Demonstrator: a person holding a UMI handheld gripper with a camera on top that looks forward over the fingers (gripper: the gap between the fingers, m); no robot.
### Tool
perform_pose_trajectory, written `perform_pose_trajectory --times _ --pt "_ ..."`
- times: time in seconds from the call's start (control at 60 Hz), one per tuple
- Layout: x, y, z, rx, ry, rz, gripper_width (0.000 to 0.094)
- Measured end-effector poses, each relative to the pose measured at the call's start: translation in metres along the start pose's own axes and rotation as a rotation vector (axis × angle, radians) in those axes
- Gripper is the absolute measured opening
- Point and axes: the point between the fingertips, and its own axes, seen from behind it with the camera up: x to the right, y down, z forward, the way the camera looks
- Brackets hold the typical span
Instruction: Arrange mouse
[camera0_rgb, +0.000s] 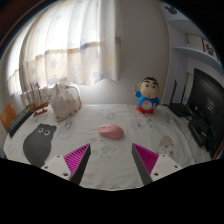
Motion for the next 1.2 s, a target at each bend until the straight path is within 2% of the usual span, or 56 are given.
perform_pose_trajectory --times 0.55,0.783,1.2 --pt "0.02 0.017 0.146 -0.037 -0.03 0.0 0.0853" --pt "0.02 -0.001 0.191 -0.044 -0.06 -0.008 0.0862" --pt "0.039 -0.029 0.241 -0.063 -0.03 0.018 0.0861"
